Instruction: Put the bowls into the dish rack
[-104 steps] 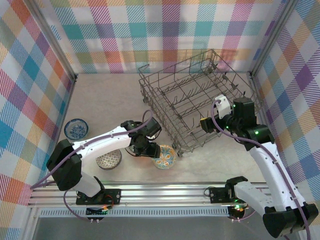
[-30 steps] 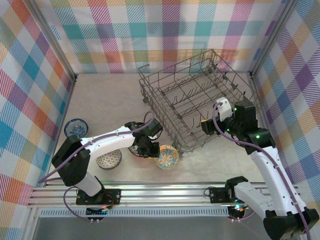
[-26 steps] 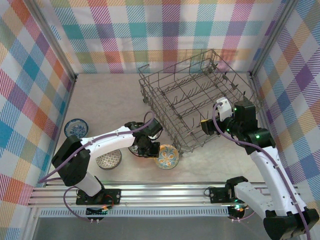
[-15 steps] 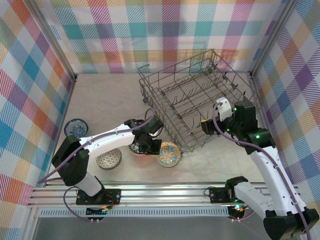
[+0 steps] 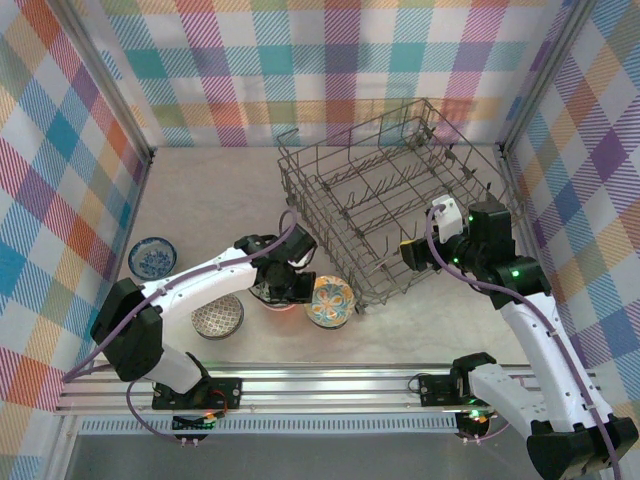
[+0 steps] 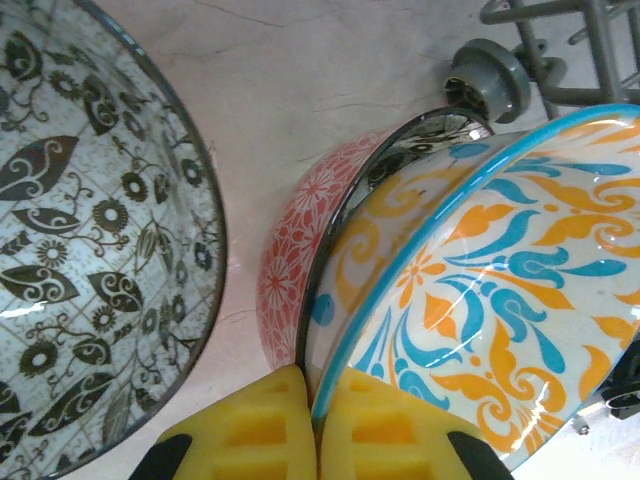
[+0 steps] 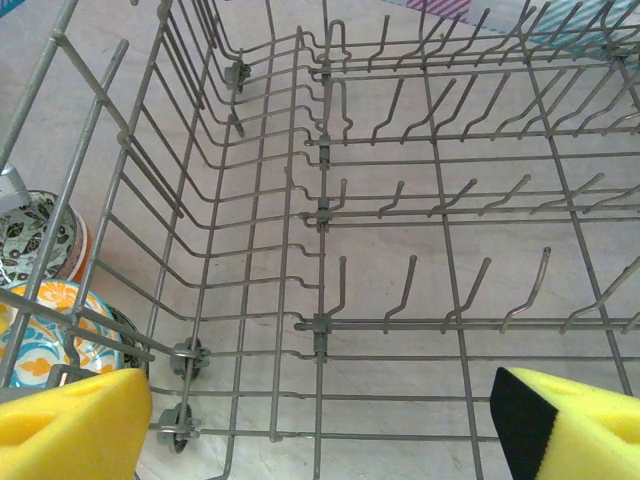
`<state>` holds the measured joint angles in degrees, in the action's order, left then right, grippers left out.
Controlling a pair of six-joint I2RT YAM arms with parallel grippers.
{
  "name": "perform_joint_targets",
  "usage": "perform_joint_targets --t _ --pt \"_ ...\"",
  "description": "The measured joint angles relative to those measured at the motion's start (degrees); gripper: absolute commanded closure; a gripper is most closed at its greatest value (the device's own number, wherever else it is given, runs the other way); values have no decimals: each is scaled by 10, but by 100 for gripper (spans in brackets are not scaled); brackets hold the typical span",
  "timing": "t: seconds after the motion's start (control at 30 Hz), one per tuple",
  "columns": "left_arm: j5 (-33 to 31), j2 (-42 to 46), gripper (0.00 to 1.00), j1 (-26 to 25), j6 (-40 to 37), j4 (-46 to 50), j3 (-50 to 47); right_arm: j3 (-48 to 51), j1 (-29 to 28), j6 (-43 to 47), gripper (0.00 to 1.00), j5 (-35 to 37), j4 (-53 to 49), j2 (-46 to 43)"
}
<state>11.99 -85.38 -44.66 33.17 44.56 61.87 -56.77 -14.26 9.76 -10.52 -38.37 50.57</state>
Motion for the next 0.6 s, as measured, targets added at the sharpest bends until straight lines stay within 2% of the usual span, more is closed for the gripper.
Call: perform_joint_targets --t 0.43,0.6 --pt "7 0 100 7 -2 -18 -33 6 0 -10 12 -7 -2 -2" --pt "10 -1 94 7 -2 -19 -33 11 0 -16 12 -11 -3 -3"
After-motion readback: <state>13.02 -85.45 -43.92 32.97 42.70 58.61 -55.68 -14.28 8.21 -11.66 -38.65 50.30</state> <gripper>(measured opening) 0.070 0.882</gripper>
